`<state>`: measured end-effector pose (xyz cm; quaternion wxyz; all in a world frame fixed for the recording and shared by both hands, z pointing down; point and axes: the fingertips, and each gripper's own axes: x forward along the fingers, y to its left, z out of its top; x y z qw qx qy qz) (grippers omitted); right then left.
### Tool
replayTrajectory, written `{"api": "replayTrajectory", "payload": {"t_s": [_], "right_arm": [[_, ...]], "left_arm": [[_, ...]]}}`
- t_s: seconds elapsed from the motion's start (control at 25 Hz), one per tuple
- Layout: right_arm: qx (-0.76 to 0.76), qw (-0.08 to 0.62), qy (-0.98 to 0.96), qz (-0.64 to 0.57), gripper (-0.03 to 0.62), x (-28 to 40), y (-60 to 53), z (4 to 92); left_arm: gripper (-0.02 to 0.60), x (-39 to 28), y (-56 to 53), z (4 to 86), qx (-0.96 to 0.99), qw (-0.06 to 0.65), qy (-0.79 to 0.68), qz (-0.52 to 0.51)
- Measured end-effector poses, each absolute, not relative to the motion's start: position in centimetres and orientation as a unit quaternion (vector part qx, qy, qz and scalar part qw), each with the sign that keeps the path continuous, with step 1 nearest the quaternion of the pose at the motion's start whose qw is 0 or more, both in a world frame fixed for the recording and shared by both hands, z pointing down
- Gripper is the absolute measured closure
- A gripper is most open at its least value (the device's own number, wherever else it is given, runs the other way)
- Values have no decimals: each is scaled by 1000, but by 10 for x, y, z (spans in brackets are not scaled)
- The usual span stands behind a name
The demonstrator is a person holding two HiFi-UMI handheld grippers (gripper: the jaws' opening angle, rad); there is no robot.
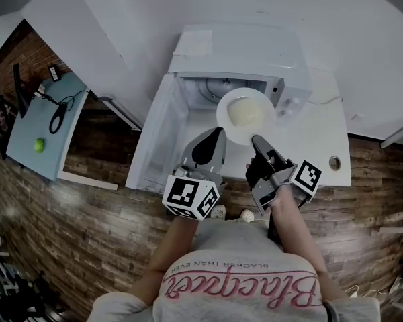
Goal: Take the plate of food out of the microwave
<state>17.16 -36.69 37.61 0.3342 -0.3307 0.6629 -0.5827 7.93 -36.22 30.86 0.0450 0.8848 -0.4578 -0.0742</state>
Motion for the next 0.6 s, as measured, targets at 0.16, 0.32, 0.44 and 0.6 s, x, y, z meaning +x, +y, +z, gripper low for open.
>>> {"api": "replayTrajectory", "payload": {"t_s": [0.16,0.32,0.44,0.6], "right_arm": [[-326,340,665,-580,571,172,-369,371],[-324,341,667,-577,571,174,-371,366],[-324,344,663,-580,571,176,-374,365],[-330,338,657,-587,571,177,-379,369]], "left_arm": [[577,79,-366,306,884,45,-459,-79],[577,83,-367,302,886,44,-455,-83],[577,86,-369,303,887,45,-452,-82],[577,87,-373,305,888,46,-451,-81]]}}
